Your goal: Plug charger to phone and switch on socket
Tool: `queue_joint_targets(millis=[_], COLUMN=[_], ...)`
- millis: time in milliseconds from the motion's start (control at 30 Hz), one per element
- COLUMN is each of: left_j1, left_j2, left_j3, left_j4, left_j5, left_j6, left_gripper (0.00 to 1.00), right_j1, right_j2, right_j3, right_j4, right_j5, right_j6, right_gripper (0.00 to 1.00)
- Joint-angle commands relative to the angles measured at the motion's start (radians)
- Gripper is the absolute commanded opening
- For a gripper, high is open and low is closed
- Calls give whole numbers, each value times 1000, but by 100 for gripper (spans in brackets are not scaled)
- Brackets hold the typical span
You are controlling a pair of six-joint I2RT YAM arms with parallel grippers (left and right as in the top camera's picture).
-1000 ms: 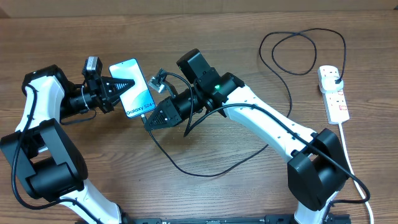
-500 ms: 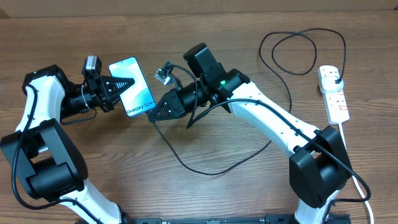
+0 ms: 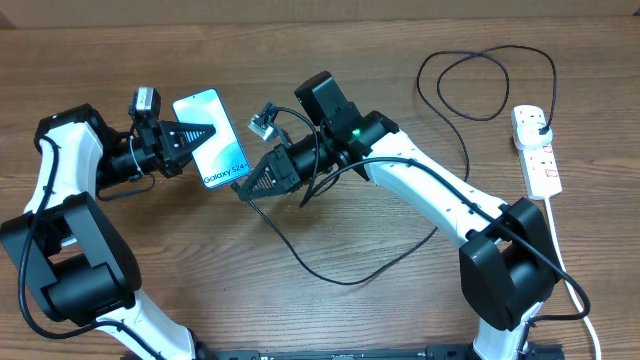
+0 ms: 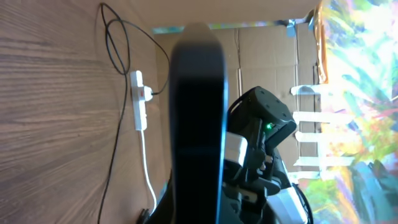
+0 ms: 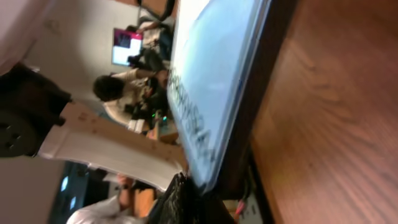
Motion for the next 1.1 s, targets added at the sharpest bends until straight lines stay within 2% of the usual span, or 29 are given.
queue_joint_targets(millis=[0, 267, 400, 633, 767, 1067], left_j1=[25, 50, 49, 49, 54, 63], left_j2=[-26, -26, -26, -29, -29, -29], left_j3=[-1, -1, -1, -1, -1, -1], left_j4=[14, -4, -69, -70, -62, -57], left_j5=[18, 18, 18, 18, 18, 18], left_j6=[60, 61, 61, 25, 50, 48], left_gripper=[4, 4, 4, 5, 4, 5], right_j1=[10, 10, 11, 8, 7, 9], right_j2=[-18, -18, -18, -18, -18, -18], right_j3=[2, 2, 2, 2, 2, 2], right_j4=[-13, -11, 0, 78, 47, 36], right_j5=[-96, -80, -79, -23, 50, 51], right_j6=[-61, -58, -51, 57, 56, 60], right_gripper=[4, 4, 4, 4, 4, 4])
